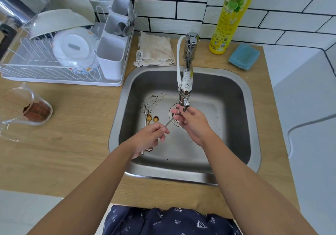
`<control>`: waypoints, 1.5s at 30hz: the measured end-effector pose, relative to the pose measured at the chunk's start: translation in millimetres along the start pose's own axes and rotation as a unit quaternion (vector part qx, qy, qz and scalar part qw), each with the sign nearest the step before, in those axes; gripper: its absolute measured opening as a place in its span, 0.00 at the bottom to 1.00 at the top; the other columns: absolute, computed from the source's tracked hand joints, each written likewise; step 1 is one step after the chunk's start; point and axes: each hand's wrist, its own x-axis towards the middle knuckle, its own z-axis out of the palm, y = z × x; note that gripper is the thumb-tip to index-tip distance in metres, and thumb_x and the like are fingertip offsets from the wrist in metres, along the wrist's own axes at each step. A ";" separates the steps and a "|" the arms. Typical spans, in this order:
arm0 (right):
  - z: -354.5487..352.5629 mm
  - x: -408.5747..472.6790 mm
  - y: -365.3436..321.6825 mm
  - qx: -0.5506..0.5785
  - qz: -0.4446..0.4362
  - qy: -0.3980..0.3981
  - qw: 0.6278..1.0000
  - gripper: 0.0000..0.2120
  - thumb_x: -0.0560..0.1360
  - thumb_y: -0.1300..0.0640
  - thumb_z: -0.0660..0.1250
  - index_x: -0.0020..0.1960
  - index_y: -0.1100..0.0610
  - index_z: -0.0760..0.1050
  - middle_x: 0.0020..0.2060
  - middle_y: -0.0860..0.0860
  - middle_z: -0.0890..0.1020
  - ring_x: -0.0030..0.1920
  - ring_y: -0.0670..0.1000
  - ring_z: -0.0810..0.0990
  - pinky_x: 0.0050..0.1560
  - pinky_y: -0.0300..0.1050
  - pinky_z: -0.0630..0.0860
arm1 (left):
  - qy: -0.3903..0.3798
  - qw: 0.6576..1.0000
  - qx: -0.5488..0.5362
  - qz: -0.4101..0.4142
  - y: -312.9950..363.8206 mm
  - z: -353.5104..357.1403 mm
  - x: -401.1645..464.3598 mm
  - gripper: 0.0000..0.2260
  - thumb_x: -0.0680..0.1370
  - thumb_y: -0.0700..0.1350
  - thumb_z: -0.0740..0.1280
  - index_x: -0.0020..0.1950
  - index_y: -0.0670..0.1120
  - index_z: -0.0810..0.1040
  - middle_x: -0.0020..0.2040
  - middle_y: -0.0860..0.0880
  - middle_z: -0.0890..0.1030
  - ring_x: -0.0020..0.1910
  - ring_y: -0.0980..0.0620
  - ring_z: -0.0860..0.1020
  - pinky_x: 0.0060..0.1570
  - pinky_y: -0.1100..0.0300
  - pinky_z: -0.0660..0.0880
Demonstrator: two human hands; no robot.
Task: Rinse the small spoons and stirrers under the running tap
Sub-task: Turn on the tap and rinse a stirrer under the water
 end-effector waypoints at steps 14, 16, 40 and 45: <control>-2.9 -0.9 0.5 -0.109 -0.059 -0.015 0.992 0.04 0.83 0.60 0.66 0.54 0.58 0.80 0.43 0.50 0.89 0.39 0.48 0.88 0.44 0.38 0.80 | -0.034 0.998 -0.036 -0.025 -2.0 -6.4 2.4 0.15 0.84 0.53 0.56 0.47 0.47 0.77 0.32 0.50 0.72 0.26 0.54 0.57 0.24 0.62 0.53; -2.0 -2.8 1.9 -0.123 -0.062 -0.034 0.990 0.04 0.82 0.60 0.68 0.54 0.55 0.80 0.43 0.50 0.89 0.40 0.48 0.87 0.44 0.38 0.79 | -0.039 0.998 -0.044 -0.029 -5.1 -8.2 2.9 0.15 0.84 0.53 0.57 0.46 0.47 0.77 0.32 0.50 0.72 0.26 0.54 0.57 0.24 0.61 0.52; -57.6 -7.6 -23.7 0.003 -0.141 0.241 0.960 0.05 0.83 0.59 0.63 0.55 0.52 0.77 0.39 0.48 0.87 0.35 0.41 0.83 0.38 0.35 0.76 | 0.095 0.982 -0.163 0.021 27.3 52.3 63.7 0.11 0.77 0.50 0.72 0.48 0.42 0.81 0.37 0.44 0.84 0.29 0.52 0.80 0.29 0.63 0.77; -14.7 -8.9 -1.3 -0.066 -0.059 0.099 0.991 0.07 0.77 0.66 0.71 0.52 0.57 0.78 0.32 0.50 0.84 0.30 0.42 0.80 0.32 0.32 0.73 | 0.079 0.996 -0.009 0.051 21.2 40.4 43.3 0.11 0.83 0.49 0.61 0.45 0.50 0.78 0.35 0.52 0.79 0.25 0.55 0.68 0.22 0.65 0.63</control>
